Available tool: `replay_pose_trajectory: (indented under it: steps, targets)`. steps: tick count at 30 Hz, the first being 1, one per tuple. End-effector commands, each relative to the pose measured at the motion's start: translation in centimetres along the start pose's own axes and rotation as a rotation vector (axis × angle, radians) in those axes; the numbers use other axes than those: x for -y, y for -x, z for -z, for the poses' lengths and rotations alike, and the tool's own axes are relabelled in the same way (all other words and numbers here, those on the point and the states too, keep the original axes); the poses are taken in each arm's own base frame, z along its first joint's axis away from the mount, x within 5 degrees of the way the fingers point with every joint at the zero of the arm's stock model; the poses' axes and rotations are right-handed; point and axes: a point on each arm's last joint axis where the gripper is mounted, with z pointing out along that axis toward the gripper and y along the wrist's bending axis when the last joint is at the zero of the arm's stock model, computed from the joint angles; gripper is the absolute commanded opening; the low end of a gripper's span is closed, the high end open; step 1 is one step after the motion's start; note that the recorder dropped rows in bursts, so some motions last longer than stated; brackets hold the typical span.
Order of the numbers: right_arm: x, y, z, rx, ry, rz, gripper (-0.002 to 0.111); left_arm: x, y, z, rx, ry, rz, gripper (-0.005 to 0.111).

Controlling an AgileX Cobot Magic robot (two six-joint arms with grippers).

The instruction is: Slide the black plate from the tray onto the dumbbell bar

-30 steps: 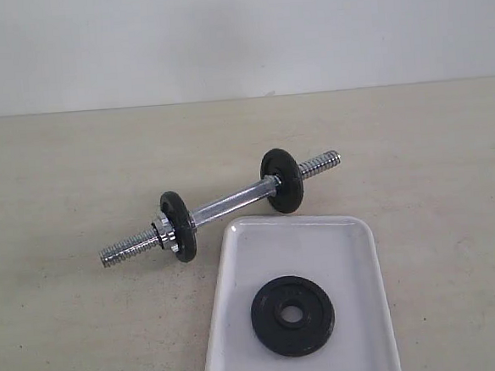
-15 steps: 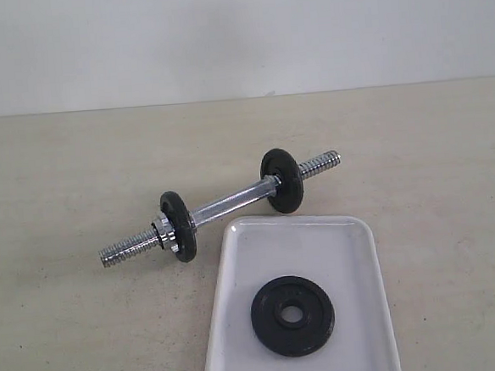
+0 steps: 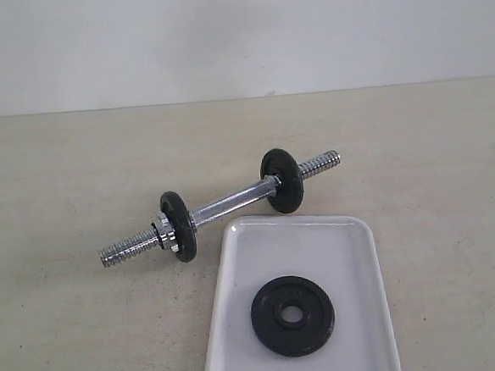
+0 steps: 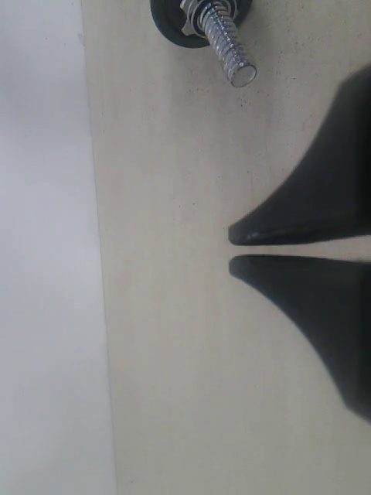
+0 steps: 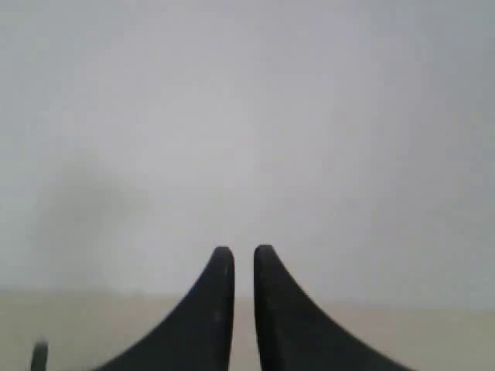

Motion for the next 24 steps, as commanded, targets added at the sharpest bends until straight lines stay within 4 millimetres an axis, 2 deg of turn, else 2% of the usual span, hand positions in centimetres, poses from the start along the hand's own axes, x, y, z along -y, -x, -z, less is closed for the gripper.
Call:
replay_pose_trajectory:
  steps: [1,5,9,24]
  targets:
    - [-0.3,3.3,0.6,0.364,0.029,0.005,0.008,0.1,0.0,0.0,0.008,-0.010,0.000,0.004]
    - [-0.5,4.8,1.4,0.552,0.048,0.005,0.008,0.1,0.0,0.0,0.008,-0.010,0.000,0.004]
    - [-0.5,5.4,1.8,0.637,0.057,0.006,0.008,0.1,0.0,0.0,0.008,-0.010,0.000,0.004]
    - [-0.5,5.5,1.9,0.644,0.059,0.001,0.008,0.1,0.0,0.0,0.008,-0.010,0.000,0.004]
